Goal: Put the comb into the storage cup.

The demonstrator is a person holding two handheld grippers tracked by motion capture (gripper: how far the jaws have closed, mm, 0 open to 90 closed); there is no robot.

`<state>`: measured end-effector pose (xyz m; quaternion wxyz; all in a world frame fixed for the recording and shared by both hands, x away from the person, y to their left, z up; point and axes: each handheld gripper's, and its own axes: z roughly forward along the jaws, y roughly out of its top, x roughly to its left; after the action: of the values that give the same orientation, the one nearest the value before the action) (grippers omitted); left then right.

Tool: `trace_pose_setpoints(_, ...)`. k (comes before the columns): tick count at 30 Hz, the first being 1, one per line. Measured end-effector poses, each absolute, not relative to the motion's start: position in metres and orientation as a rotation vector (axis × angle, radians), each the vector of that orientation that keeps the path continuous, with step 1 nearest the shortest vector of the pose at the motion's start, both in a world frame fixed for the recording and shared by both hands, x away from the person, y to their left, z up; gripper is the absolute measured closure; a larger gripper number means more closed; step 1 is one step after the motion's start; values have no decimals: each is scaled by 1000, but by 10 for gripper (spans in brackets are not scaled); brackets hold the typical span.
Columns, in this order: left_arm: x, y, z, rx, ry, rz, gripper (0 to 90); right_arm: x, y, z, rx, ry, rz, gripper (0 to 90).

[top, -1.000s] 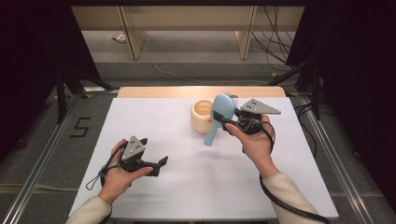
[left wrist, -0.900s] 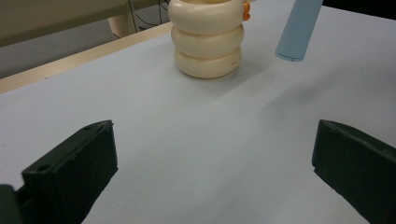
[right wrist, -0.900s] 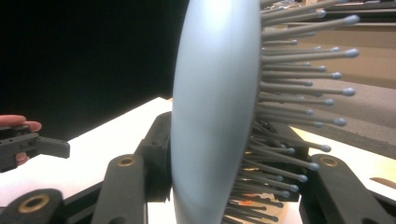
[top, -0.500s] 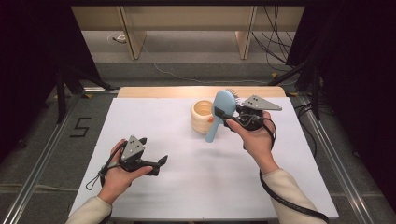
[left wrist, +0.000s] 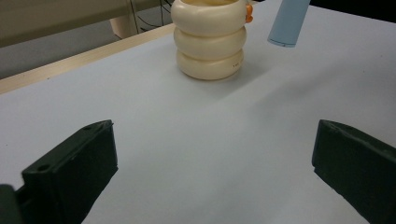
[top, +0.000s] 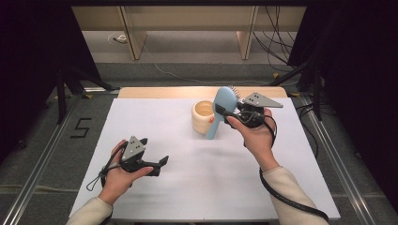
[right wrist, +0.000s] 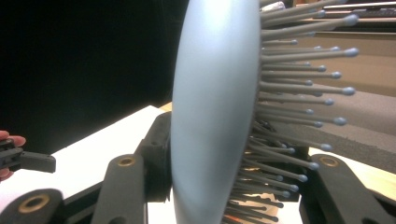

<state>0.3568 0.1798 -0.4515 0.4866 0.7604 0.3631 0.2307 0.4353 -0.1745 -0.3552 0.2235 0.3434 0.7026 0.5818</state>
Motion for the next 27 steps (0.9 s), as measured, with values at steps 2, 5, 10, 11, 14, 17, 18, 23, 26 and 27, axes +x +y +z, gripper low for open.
trace_pose_setpoints(2, 357, 180, -452, 1850, 883, 561, 0, 436, -174, -354, 946, 1937, 1609, 517)
trace_pose_setpoints(5, 357, 180, -451, 1848, 885, 560, 0, 437, -174, -353, 950, 1930, 1613, 518)
trace_pose_setpoints(10, 357, 180, -451, 1845, 885, 562, 0, 439, -172, -349, 948, 1928, 1618, 517)
trace_pose_setpoints(11, 357, 180, -451, 1845, 886, 562, 0, 439, -172, -349, 945, 1927, 1620, 517)
trace_pose_setpoints(14, 357, 180, -451, 1845, 885, 562, 0, 440, -171, -347, 941, 1926, 1617, 518)
trace_pose_setpoints(17, 357, 180, -451, 1843, 887, 561, 0, 441, -170, -345, 941, 1926, 1618, 518)
trace_pose_setpoints(18, 357, 180, -451, 1842, 887, 562, 0, 442, -170, -344, 944, 1927, 1616, 517)
trace_pose_setpoints(23, 357, 180, -451, 1842, 886, 561, 0, 443, -170, -340, 943, 1913, 1621, 518)
trace_pose_setpoints(26, 357, 180, -451, 1843, 885, 561, 0, 445, -170, -339, 942, 1910, 1623, 518)
trace_pose_setpoints(27, 357, 180, -451, 1844, 884, 561, 0, 445, -170, -339, 940, 1908, 1625, 518)
